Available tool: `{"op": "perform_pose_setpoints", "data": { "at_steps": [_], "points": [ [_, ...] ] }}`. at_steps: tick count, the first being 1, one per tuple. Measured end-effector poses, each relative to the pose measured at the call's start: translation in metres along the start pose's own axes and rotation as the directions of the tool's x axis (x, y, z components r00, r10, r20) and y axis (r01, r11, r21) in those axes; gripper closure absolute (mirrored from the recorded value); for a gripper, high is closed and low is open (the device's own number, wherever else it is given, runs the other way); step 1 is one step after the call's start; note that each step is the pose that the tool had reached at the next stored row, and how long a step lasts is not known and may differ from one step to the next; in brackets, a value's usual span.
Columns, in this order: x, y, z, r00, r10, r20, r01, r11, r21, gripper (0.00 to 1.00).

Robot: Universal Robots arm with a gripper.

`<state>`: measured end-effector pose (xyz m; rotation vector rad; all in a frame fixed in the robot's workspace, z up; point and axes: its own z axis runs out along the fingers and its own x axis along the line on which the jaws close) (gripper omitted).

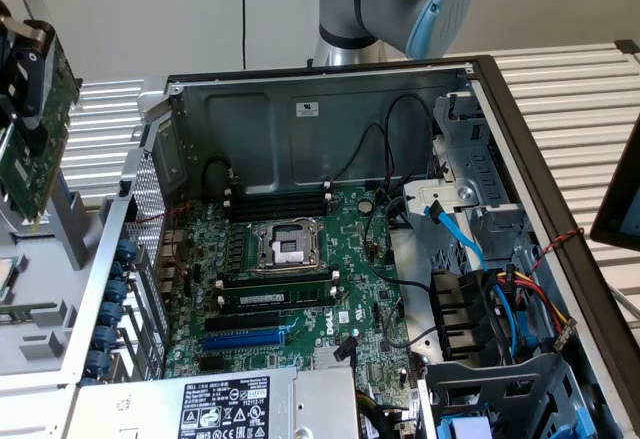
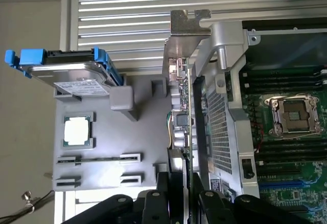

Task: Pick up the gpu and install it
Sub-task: 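Pick up the gpu and move the gpu toward the slot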

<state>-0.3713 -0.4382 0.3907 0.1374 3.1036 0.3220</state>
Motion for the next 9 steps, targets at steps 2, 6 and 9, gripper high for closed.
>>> {"op": "perform_pose_setpoints", "data": {
  "at_steps": [2,6,9],
  "points": [
    [-0.006,-0.0008,-0.0074,1.0,0.001,-0.007,-0.001,1.0,0.0007,0.73],
    [-0.019,-0.0023,-0.022,0.9998,0.004,-0.0206,-0.004,1.0,0.0019,0.73],
    [-0.028,-0.0035,-0.0324,0.9995,0.007,-0.0318,-0.007,1.0,0.003,0.73]
  ]
}}
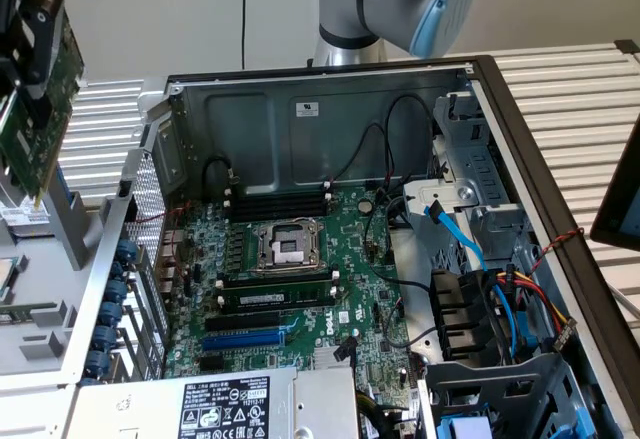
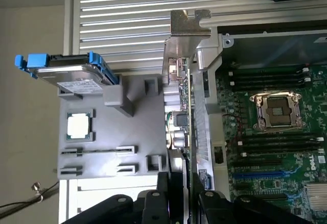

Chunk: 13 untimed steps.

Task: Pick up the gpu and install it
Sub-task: 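Pick up the gpu and move the gpu toward the slot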

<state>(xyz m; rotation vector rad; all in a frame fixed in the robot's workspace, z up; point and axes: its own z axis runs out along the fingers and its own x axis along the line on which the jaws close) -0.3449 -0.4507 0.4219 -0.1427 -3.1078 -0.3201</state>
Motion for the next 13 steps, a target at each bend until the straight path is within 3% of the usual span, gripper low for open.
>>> {"op": "perform_pose_setpoints", "data": {
  "at_steps": [10,13],
  "points": [
    [-0.026,-0.0027,-0.0279,0.999,0.009,-0.0434,-0.009,1.0,0.0043,0.73],
    [-0.04,-0.0038,-0.0324,0.9988,0.01,-0.0477,-0.01,0.9999,0.0046,0.73]
  ]
}}
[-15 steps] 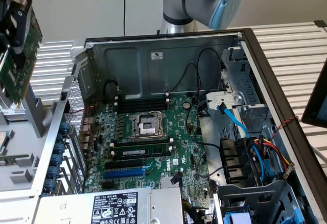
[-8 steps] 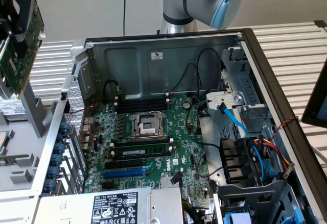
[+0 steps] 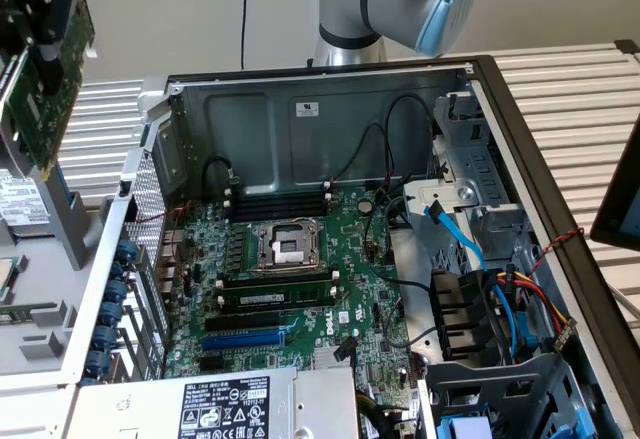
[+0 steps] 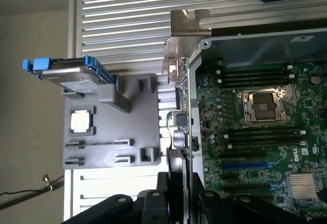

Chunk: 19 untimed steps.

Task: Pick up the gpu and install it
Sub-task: 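Pick up the gpu and move the gpu toward the slot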

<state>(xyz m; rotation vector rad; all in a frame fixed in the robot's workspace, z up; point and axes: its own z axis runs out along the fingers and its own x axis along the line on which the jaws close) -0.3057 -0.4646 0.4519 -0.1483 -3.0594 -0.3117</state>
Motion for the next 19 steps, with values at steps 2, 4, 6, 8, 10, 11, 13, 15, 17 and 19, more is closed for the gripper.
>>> {"op": "perform_pose_setpoints", "data": {
  "at_steps": [2,4,6,8,10,11,13,15,17,19],
  "points": [
    [-0.009,-0.0003,-0.0017,1.0,0.0,-0.0005,0.0,1.0,-0.0001,0.73],
    [-0.018,-0.0005,-0.0033,1.0,0.0,-0.0011,0.0,1.0,0.0001,0.73],
    [-0.027,-0.0005,-0.0045,1.0,0.0,-0.0016,0.0,1.0,0.0001,0.73],
    [-0.036,-0.0003,-0.0054,1.0,0.0,-0.0017,0.0,1.0,0.0001,0.73],
    [-0.045,0.0001,-0.0061,1.0,0.0,-0.0021,0.0,1.0,0.0001,0.73],
    [-0.05,0.0003,-0.0065,1.0,0.0,-0.0024,0.0,1.0,0.0002,0.73],
    [-0.059,0.0011,-0.007,1.0,0.001,-0.0027,-0.001,1.0,0.0006,0.73],
    [-0.068,0.002,-0.0075,1.0,0.001,-0.0027,-0.001,1.0,0.0021,0.73],
    [-0.077,0.0029,-0.008,1.0,0.001,-0.0024,-0.001,1.0,0.0046,0.73],
    [-0.086,0.0038,-0.0084,1.0,0.001,-0.0017,-0.001,0.9999,0.0116,0.73]
  ]
}}
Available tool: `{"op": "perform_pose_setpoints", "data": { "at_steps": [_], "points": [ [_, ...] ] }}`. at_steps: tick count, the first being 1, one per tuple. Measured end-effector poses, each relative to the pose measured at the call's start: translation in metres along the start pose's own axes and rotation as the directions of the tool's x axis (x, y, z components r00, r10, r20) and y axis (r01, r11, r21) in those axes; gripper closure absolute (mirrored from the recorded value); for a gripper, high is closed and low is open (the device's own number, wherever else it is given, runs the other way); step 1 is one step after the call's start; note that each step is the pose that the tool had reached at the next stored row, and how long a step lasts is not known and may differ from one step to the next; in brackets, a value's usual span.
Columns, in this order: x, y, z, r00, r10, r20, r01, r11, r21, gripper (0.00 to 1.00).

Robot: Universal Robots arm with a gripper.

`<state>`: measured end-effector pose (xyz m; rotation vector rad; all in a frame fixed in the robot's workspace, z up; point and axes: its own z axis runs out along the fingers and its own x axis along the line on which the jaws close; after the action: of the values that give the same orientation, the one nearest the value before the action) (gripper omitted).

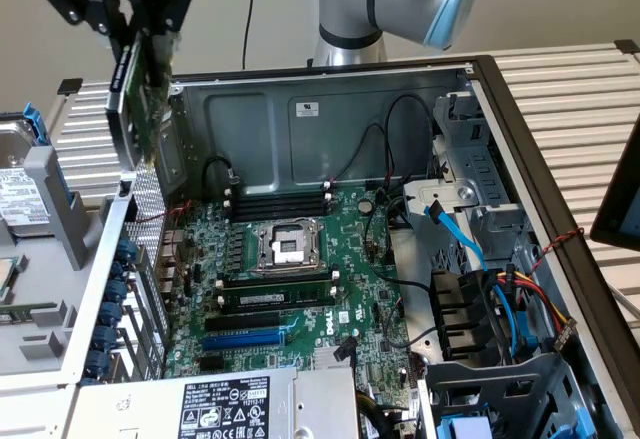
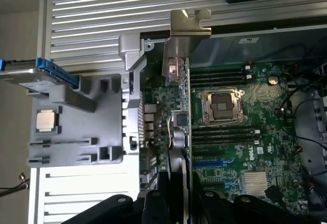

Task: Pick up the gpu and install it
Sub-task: 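Pick up the gpu and move the gpu toward the slot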

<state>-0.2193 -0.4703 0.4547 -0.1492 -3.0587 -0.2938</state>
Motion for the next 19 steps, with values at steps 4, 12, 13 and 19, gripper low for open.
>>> {"op": "perform_pose_setpoints", "data": {
  "at_steps": [4,12,13,19],
  "points": [
    [-0.016,0.0018,-0.0009,1.0,0.002,0.0036,-0.002,0.9994,0.035,0.73],
    [-0.05,0.0088,-0.002,1.0,0.003,0.0073,-0.004,0.9979,0.0651,0.73],
    [-0.054,0.0096,-0.0022,1.0,0.003,0.0076,-0.004,0.9977,0.0676,0.73],
    [-0.078,0.0166,-0.0021,1.0,0.004,0.0084,-0.004,0.9972,0.0741,0.73]
  ]
}}
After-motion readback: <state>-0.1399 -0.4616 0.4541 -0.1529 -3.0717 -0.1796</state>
